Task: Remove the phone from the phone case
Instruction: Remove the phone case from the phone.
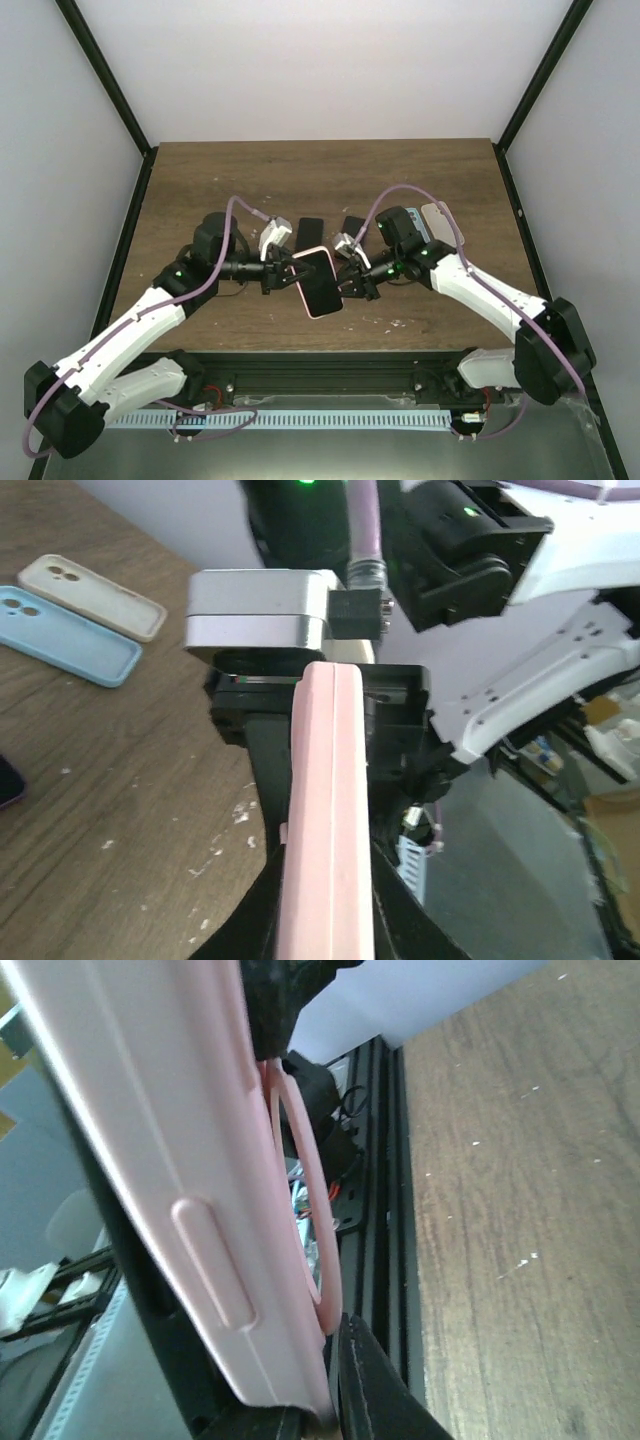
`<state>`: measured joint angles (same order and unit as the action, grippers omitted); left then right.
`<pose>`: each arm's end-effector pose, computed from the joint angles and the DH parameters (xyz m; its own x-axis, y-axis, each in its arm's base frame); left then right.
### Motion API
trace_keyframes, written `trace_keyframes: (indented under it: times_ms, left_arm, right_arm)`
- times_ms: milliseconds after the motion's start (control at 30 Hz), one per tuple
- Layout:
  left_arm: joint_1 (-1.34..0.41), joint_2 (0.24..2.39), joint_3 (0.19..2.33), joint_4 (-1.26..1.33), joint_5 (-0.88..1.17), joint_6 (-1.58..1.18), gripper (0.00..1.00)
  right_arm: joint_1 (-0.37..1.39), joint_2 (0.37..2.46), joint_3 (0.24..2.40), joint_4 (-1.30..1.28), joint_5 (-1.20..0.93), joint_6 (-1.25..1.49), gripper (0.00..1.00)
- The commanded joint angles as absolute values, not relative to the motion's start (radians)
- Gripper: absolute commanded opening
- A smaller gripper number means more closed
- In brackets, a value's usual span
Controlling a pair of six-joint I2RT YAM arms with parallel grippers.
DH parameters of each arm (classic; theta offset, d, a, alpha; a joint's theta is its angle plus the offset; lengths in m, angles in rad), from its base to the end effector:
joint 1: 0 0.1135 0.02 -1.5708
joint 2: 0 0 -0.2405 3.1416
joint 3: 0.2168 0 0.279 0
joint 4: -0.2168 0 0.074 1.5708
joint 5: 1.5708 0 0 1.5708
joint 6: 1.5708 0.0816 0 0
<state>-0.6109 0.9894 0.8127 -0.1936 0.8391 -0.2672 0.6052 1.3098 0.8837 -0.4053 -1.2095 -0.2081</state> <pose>0.1999 -0.2141 0.2792 -0.5371 0.1608 -0.8280 0.8394 0.1989 -0.5058 0.2034 0.2335 0.2119 -0.4459 -0.3973 -0.8021 -0.8295 -0.1533 0.5370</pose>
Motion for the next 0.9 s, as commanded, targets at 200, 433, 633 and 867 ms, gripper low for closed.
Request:
trace_keyframes:
  times_ms: [200, 433, 633, 867]
  left_arm:
    - [-0.629, 0.875, 0.826, -0.203, 0.039, -0.396, 0.6]
    - [-0.869, 0.857, 0.781, -0.234, -0.27, -0.363, 0.61]
    - [-1.135, 0.954, 0.717, -0.184, -0.487, -0.379, 0.59]
    - [-1.373, 1.246, 0.807, -0.125, -0.644, -0.281, 0.57]
  right_arm:
    - [0.574, 1.143, 0.637, -0.105, -0.707, 0.294, 0.01]
    - [0.555, 1.189, 0.679, -0.198, -0.652, 0.448, 0.01]
    - [0.554, 1.236, 0.866, -0.613, -0.522, 0.56, 0.01]
    - [0.532, 1.194, 0.704, -0.586, -0.675, 0.658, 0.01]
